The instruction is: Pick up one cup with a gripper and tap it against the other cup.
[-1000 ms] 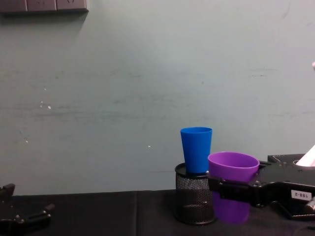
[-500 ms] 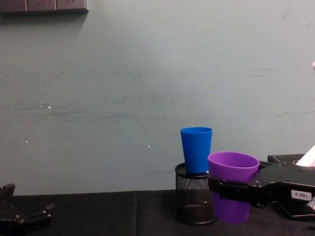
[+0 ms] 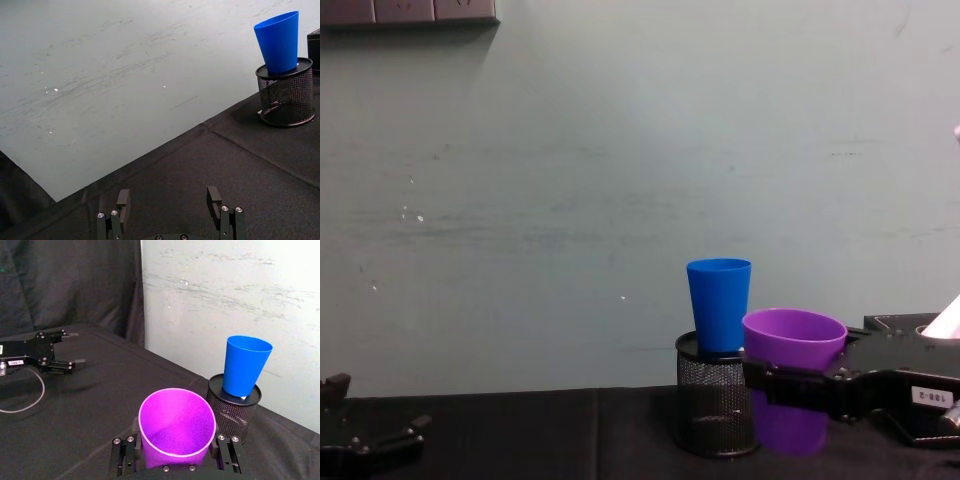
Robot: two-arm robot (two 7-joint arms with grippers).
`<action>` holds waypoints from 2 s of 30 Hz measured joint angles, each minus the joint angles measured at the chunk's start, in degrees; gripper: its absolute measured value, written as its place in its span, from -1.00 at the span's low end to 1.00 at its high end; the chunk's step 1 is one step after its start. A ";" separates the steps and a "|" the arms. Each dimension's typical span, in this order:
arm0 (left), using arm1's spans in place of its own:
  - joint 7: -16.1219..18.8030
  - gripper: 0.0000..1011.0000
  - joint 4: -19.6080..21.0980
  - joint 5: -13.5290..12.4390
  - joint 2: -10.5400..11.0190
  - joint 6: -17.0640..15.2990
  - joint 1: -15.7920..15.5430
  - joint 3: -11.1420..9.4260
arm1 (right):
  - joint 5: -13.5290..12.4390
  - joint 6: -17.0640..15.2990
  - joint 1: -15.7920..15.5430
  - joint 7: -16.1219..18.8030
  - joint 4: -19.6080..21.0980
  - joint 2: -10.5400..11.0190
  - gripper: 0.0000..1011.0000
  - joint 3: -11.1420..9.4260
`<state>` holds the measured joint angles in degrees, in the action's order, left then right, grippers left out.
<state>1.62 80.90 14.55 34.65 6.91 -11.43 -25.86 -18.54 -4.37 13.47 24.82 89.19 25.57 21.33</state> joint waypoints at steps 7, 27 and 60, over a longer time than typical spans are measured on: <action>0.00 0.98 0.00 0.00 0.00 0.00 0.00 0.00 | 0.00 0.00 0.00 0.00 0.00 0.00 0.46 0.00; 0.00 0.98 0.00 0.00 0.00 0.00 0.00 0.00 | 0.00 0.00 0.00 0.00 0.00 0.00 0.46 0.00; 0.00 0.98 0.00 0.00 0.00 0.00 0.00 0.00 | 0.00 0.00 0.00 0.00 0.00 0.00 0.46 0.00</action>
<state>1.62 80.90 14.55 34.65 6.91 -11.43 -25.86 -18.54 -4.37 13.47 24.82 89.20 25.58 21.33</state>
